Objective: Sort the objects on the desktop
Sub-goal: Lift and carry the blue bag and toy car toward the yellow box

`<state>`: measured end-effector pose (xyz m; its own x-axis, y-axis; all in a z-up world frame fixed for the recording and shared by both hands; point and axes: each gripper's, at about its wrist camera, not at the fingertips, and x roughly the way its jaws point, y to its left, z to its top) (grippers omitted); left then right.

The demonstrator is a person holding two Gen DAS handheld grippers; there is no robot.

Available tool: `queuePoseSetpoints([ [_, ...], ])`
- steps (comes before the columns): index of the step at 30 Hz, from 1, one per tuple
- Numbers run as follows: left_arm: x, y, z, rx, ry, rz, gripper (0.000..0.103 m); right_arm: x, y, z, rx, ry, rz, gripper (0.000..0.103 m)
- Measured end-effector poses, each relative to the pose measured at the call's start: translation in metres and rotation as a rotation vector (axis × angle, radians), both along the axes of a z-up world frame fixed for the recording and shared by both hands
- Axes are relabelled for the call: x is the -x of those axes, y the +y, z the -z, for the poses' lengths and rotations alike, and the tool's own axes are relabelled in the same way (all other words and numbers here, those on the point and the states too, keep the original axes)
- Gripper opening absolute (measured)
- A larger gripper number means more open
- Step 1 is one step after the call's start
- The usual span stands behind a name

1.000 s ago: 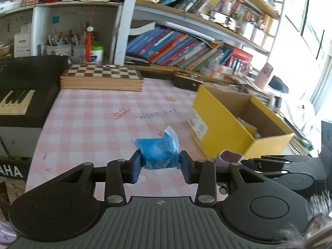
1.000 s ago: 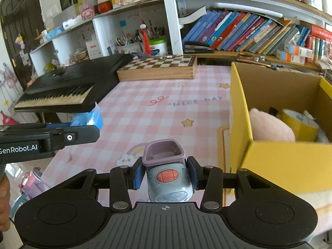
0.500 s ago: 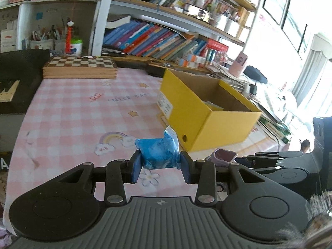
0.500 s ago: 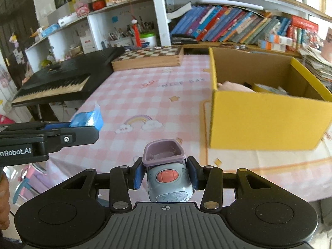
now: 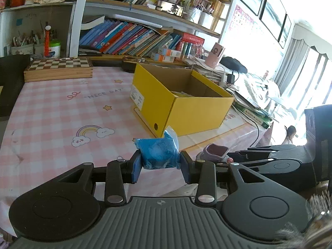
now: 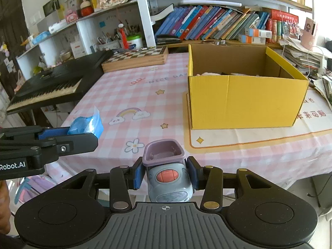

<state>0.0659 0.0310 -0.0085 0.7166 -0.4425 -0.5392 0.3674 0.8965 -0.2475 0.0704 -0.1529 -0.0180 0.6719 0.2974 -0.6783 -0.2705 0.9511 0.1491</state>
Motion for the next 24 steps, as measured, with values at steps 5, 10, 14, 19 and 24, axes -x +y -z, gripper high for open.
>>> queuePoseSetpoints([
  [5,0.011,-0.002,-0.002,0.002,-0.005,0.007,0.036,0.006,-0.002,-0.001,-0.001,-0.001,0.002,0.043],
  [10,0.019,-0.008,-0.003,0.004,-0.011,0.021,0.036,0.015,-0.006,-0.002,0.001,-0.006,0.006,0.043],
  [14,0.025,-0.016,-0.002,0.002,-0.013,0.049,0.036,0.028,-0.015,-0.002,0.000,-0.006,0.024,0.043],
  [19,0.027,-0.026,-0.003,0.001,-0.016,0.089,0.036,0.039,-0.026,-0.003,-0.004,-0.007,0.064,0.043],
  [24,0.025,-0.038,-0.005,0.002,-0.020,0.137,0.035,0.044,-0.037,-0.007,-0.002,-0.012,0.113,0.043],
])
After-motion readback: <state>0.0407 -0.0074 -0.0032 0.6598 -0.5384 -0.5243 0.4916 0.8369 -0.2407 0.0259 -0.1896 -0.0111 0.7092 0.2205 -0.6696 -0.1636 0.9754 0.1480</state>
